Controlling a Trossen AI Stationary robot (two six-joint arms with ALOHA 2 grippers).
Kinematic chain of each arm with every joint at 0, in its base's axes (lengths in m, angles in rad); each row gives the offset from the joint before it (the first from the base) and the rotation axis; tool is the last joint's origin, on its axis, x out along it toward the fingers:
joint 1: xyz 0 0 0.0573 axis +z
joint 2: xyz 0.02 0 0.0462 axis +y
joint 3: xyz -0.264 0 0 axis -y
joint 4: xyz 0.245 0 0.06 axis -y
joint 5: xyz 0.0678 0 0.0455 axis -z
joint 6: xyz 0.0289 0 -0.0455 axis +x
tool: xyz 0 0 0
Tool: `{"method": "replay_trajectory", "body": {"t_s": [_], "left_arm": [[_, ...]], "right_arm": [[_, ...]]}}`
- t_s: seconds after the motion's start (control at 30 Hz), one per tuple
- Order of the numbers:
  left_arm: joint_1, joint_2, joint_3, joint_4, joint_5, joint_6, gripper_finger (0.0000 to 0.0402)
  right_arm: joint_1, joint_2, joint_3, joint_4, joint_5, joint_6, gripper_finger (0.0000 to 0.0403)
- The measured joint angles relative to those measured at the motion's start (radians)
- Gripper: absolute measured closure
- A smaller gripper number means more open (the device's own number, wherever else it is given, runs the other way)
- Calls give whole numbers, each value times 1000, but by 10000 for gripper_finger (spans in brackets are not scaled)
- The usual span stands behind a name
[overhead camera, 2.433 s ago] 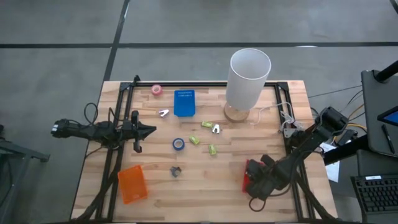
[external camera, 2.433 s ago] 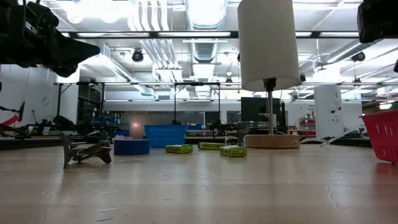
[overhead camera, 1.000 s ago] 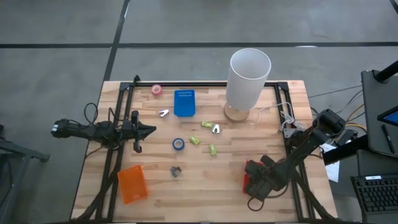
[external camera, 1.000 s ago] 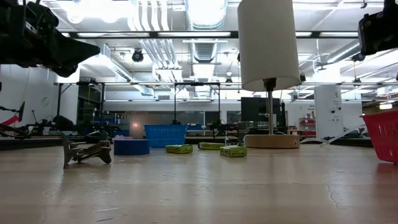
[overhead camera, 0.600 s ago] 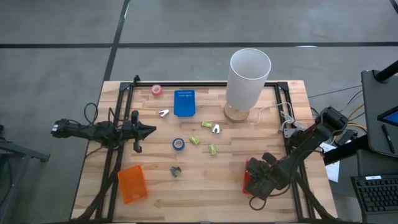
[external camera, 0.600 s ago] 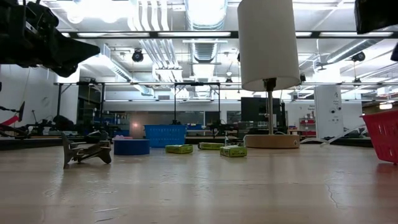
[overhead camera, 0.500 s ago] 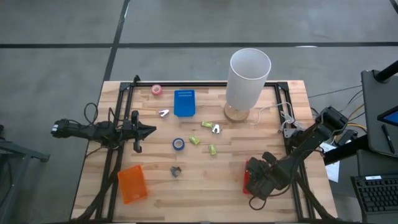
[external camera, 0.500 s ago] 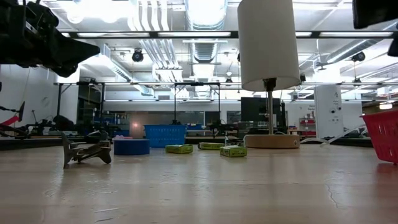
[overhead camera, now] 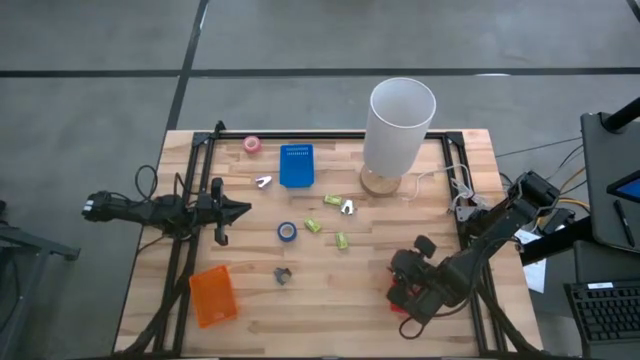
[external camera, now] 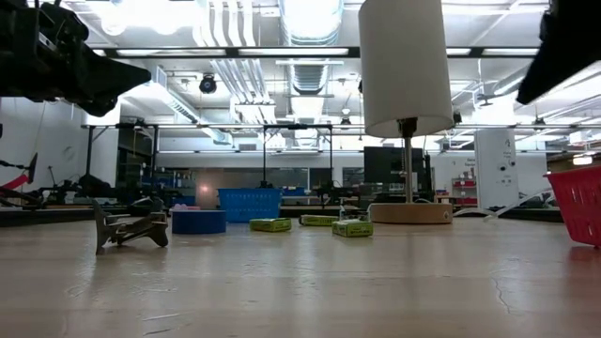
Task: Pick and place Stapler, Stapler remover, tape
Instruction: Put the blue tape into the red bin
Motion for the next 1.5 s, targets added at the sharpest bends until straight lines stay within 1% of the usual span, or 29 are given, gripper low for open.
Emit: {"method": "replay_trajectory", "body": {"t_s": [0.1,0.3,0.6,0.73,0.83,0.97,1.17,1.5], "left_arm": [[0,0,0,0,0,0,376],[0,0,0,0,0,0,376],[0,0,0,0,0,0,376],[0,0,0,0,0,0,376],[0,0,0,0,0,0,376],[0,0,0,0,0,0,376],[0,0,0,0,0,0,376],[0,0,0,0,0,0,376]], "right_arm": [[-4,0,0,37,32,-21,280],[-35,0,-19,144,34,-118,276],[-77,0,-21,155,33,-178,275],[-116,0,-21,155,33,-176,278],[-157,0,-22,158,31,-134,281],[-208,0,-22,196,31,-118,285],[-270,0,-22,296,30,-198,292],[-343,0,-25,327,29,-284,308]]}}
